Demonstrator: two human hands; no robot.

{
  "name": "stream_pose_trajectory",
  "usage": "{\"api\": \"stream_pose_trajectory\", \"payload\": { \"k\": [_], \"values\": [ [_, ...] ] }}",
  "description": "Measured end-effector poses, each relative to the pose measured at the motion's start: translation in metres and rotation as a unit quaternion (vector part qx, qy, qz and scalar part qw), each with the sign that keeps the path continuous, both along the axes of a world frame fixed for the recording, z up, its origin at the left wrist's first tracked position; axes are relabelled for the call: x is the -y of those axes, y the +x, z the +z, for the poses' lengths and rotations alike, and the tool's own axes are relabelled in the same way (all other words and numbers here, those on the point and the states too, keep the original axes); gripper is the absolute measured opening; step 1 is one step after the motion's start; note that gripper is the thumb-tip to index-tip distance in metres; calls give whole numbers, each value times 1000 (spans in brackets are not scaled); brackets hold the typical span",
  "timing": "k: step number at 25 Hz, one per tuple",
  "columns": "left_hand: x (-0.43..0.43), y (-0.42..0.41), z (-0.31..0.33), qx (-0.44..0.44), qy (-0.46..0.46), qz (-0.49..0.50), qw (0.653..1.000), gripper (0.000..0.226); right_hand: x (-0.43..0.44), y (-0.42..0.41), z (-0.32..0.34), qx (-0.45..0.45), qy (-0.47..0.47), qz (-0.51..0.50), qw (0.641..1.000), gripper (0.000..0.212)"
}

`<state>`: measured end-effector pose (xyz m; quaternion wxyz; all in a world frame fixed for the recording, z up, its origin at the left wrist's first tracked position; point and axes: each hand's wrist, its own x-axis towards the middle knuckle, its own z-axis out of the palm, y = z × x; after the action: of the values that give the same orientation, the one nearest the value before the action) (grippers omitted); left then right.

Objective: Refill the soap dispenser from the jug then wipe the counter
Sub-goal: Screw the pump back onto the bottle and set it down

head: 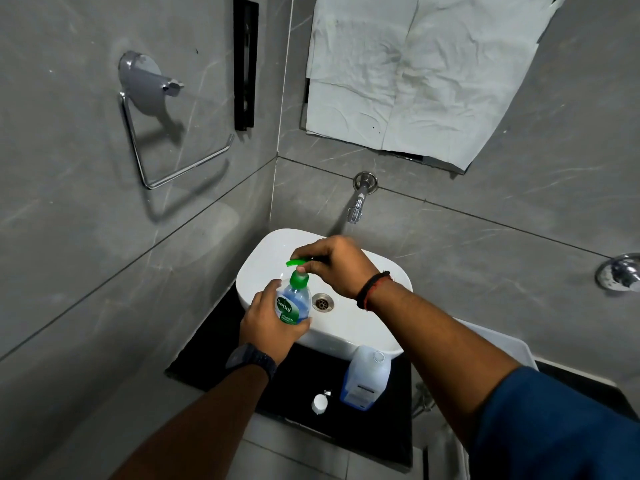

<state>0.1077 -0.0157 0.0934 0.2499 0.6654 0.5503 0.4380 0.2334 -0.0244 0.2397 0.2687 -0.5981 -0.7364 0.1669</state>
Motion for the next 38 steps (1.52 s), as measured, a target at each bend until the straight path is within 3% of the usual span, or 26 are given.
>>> {"api": "stream_pose_trajectory", "payload": {
  "k": [8, 12, 16, 21, 26, 29, 33, 36, 38],
  "values": [
    [-12, -17, -14, -1, -7, 21, 1000, 82, -20, -13, -21, -26, -31, 55, 998, 21],
    [-24, -30, -34, 25, -32, 22, 999, 73, -25, -18, -48, -20, -8, 8, 1000, 43],
    [-37, -52, -77, 69, -63, 47, 994, 74, -21, -15, -106, -25, -42, -73, 996, 34],
    [-56, -71, -135, 128, -108, 39, 985, 75, -1, -10, -193, 29, -112, -85, 990, 30],
    [-56, -77, -172, 114, -107, 34, 987, 81, 17, -5, -246, 30, -138, -93, 986, 31],
    [-52, -78, -175, 86, -86, 45, 992, 92, 27, -5, -253, 1, -114, -112, 987, 28],
    [-33, -78, -167, 51, -140, 83, 985, 118, 49, -3, -243, -52, -69, -166, 982, 26],
    [3, -57, -156, -33, -172, 195, 965, 107, 73, 5, -223, -106, 29, -234, 966, 12],
    [21, -36, -149, -92, -188, 205, 956, 94, 91, 17, -212, -139, 116, -285, 941, 7]
  ]
}}
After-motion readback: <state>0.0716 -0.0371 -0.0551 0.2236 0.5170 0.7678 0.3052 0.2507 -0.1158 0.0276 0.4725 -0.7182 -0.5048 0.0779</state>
